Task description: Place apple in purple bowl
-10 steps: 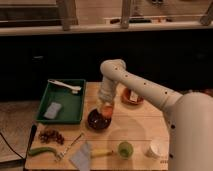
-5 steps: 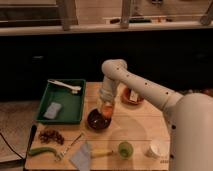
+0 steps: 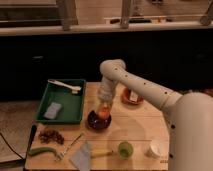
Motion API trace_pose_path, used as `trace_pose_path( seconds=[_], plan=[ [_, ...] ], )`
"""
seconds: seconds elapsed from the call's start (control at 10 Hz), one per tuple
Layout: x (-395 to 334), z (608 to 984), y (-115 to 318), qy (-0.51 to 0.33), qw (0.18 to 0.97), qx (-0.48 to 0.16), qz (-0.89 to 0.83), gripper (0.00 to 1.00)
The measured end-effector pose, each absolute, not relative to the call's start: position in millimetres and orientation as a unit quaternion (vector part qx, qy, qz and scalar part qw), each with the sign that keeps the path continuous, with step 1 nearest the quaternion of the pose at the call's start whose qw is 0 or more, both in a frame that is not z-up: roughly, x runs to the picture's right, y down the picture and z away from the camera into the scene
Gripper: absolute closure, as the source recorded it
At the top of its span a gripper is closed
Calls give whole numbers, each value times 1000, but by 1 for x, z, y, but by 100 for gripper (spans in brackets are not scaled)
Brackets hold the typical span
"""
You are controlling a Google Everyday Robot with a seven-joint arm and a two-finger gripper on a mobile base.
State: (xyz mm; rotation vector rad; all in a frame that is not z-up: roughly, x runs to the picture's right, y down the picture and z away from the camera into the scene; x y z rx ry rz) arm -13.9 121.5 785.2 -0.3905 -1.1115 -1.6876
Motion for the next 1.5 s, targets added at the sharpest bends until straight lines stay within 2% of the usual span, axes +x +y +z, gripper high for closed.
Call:
trace_pose_path(
  seconds=[1.5],
  plan=[
    [-19, 786, 113, -451, 509, -158, -716, 20]
  ],
)
